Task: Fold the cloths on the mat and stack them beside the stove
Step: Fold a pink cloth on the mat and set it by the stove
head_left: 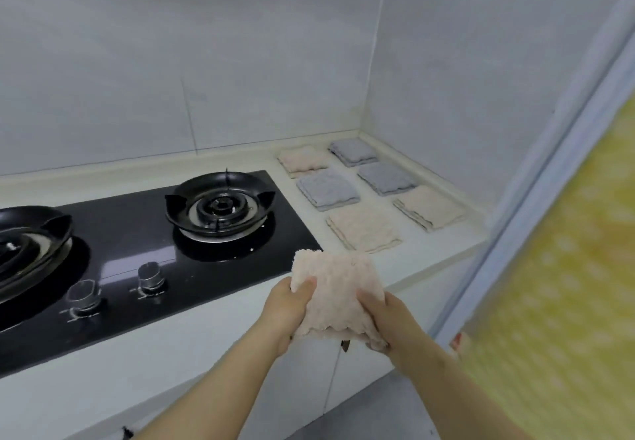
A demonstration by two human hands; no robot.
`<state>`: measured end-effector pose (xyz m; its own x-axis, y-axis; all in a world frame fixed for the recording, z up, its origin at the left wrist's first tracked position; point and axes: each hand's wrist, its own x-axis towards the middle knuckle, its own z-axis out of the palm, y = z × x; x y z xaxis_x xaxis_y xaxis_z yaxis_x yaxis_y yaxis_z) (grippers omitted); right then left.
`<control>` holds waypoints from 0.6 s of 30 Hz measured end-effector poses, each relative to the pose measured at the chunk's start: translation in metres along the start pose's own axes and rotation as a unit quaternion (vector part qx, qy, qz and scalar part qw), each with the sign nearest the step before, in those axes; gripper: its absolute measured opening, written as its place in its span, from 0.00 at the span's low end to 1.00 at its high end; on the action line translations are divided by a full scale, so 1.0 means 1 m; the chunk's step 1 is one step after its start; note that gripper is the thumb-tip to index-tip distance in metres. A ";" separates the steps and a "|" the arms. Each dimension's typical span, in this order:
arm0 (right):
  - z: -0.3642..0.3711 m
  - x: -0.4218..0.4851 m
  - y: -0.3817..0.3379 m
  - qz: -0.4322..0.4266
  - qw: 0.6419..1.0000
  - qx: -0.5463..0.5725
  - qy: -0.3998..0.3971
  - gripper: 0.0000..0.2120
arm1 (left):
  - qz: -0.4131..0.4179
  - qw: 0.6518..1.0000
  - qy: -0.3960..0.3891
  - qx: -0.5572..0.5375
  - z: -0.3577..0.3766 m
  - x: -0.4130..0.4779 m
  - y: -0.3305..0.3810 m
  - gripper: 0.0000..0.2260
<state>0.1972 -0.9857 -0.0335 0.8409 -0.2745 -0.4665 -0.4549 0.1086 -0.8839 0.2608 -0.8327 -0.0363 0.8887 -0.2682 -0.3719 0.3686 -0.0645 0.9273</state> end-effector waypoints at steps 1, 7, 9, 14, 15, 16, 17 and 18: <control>-0.010 0.014 -0.006 -0.004 1.000 -0.003 0.011 0.13 | -0.001 1.000 -0.007 0.004 0.009 0.014 0.005 0.10; -0.048 0.104 -0.059 -0.041 0.999 -0.007 0.034 0.11 | 0.022 0.999 -0.020 0.018 0.048 0.113 0.053 0.16; -0.057 0.132 -0.081 -0.052 0.998 -0.008 0.037 0.11 | 0.026 0.999 -0.027 0.002 0.059 0.142 0.070 0.18; -0.078 0.193 -0.104 -0.061 0.997 -0.012 0.043 0.15 | 0.008 1.000 -0.026 -0.001 0.080 0.196 0.091 0.21; -0.082 0.199 -0.105 -0.053 0.998 -0.017 0.039 0.17 | 0.007 1.000 -0.024 0.000 0.083 0.206 0.090 0.18; -0.086 0.206 -0.105 -0.048 0.998 -0.021 0.030 0.17 | 0.003 1.000 -0.022 0.003 0.086 0.212 0.091 0.15; -0.089 0.212 -0.107 -0.045 0.998 -0.025 0.026 0.16 | 0.000 1.000 -0.021 0.008 0.090 0.217 0.091 0.11; -0.092 0.216 -0.110 -0.043 0.998 -0.028 0.023 0.15 | -0.005 1.000 -0.017 0.015 0.095 0.221 0.094 0.09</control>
<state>0.4021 -1.1446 -0.0343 0.8643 -0.3236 -0.3852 -0.3979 0.0288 -0.9170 0.4657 -0.9890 -0.0277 0.8754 -0.2993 -0.3797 0.3681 -0.0966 0.9248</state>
